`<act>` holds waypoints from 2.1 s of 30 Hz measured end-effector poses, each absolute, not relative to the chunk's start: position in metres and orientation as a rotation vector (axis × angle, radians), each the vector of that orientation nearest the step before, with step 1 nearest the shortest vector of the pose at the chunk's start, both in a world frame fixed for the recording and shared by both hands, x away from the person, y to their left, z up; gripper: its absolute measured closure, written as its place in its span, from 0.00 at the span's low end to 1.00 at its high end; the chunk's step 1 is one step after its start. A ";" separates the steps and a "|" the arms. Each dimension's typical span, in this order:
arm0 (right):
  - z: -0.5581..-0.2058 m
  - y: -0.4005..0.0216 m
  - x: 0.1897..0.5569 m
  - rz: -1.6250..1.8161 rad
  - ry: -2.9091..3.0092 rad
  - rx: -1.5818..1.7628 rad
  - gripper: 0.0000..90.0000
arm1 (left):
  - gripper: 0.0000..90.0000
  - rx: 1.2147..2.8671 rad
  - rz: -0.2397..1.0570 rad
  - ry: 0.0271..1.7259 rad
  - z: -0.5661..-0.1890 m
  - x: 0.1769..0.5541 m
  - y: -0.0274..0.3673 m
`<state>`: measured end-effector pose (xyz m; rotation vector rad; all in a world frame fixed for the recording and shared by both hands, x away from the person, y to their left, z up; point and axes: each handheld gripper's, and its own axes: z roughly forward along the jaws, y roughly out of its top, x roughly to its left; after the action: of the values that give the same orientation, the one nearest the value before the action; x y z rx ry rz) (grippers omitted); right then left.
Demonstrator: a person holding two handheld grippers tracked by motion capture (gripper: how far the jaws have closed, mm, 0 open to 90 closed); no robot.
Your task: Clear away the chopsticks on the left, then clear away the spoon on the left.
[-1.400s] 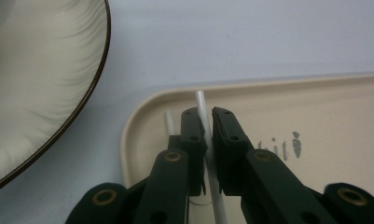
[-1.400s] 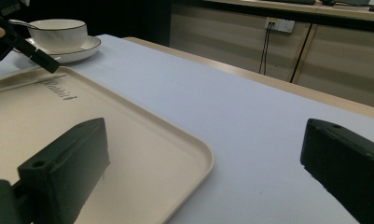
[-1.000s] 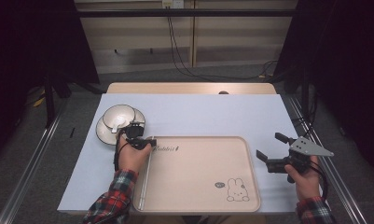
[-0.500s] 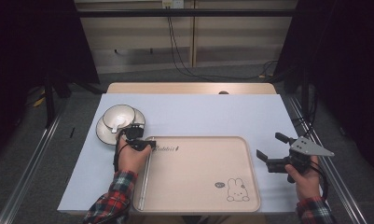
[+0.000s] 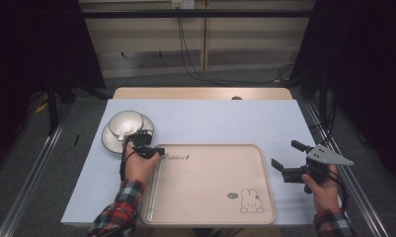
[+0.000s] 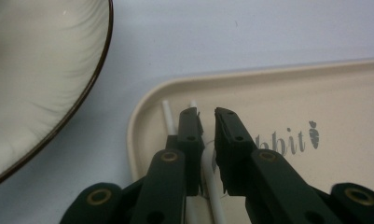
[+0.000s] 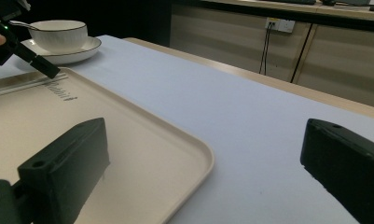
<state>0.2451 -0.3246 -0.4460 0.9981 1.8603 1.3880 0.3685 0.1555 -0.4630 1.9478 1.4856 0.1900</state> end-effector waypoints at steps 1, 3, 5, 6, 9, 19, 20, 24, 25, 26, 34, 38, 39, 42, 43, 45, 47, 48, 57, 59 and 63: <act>-0.446 -0.325 0.245 1.389 1.862 0.999 0.01 | 0.89 1.943 0.188 1.485 -0.461 0.369 0.156; -0.446 -0.325 0.245 1.387 1.865 0.996 0.01 | 0.87 1.929 0.189 1.472 -0.458 0.369 0.157; -0.446 -0.325 0.245 1.387 1.863 1.001 0.01 | 0.83 1.926 0.191 1.454 -0.454 0.369 0.159; -0.446 -0.325 0.245 1.388 1.863 1.000 0.01 | 0.81 1.918 0.183 1.442 -0.452 0.369 0.159; -0.446 -0.325 0.247 1.391 1.864 0.995 0.01 | 0.74 1.891 0.201 1.409 -0.446 0.370 0.161; -0.446 -0.325 0.247 1.381 1.861 1.000 0.01 | 0.46 1.864 0.256 1.321 -0.434 0.370 0.168; -0.446 -0.325 0.247 1.385 1.866 0.994 0.01 | 0.43 1.863 0.259 1.316 -0.432 0.370 0.169; -0.447 -0.324 0.247 1.388 1.865 0.996 0.01 | 0.34 1.858 0.264 1.304 -0.429 0.370 0.173; -0.447 -0.324 0.247 1.388 1.867 0.994 0.01 | 0.32 1.854 0.254 1.301 -0.428 0.370 0.174; -0.447 -0.324 0.247 1.388 1.867 0.994 0.01 | 0.30 1.854 0.254 1.301 -0.428 0.370 0.174; -0.448 -0.323 0.249 1.386 1.864 1.005 0.01 | 0.22 1.844 0.272 1.292 -0.428 0.373 0.182; -0.448 -0.323 0.249 1.391 1.869 0.993 0.01 | 0.21 1.865 0.281 1.280 -0.423 0.372 0.184; -0.448 -0.323 0.249 1.391 1.869 0.993 0.01 | 0.21 1.865 0.281 1.280 -0.423 0.372 0.184; -0.448 -0.323 0.250 1.389 1.870 0.995 0.01 | 0.20 1.867 0.288 1.274 -0.420 0.372 0.186; -0.448 -0.323 0.250 1.398 1.868 0.996 0.01 | 0.20 1.869 0.285 1.272 -0.419 0.372 0.186; -0.448 -0.324 0.251 1.393 1.859 1.005 0.01 | 0.20 1.867 0.290 1.273 -0.419 0.371 0.187; -0.448 -0.323 0.250 1.390 1.868 0.997 0.01 | 0.20 1.878 0.290 1.266 -0.417 0.370 0.189; -0.448 -0.323 0.250 1.390 1.868 0.997 0.01 | 0.20 1.878 0.292 1.262 -0.417 0.370 0.190; -0.447 -0.323 0.248 1.394 1.862 0.996 0.01 | 0.19 1.885 0.313 1.237 -0.408 0.365 0.199; -0.447 -0.323 0.249 1.396 1.866 0.994 0.01 | 0.19 1.885 0.313 1.241 -0.407 0.365 0.202; -0.448 -0.322 0.250 1.396 1.868 0.991 0.01 | 0.21 1.873 0.323 1.255 -0.406 0.365 0.205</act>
<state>0.2498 -0.3219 -0.4479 0.9907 1.8683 1.3959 0.3652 0.2052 -0.4064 1.8734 1.2548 0.3235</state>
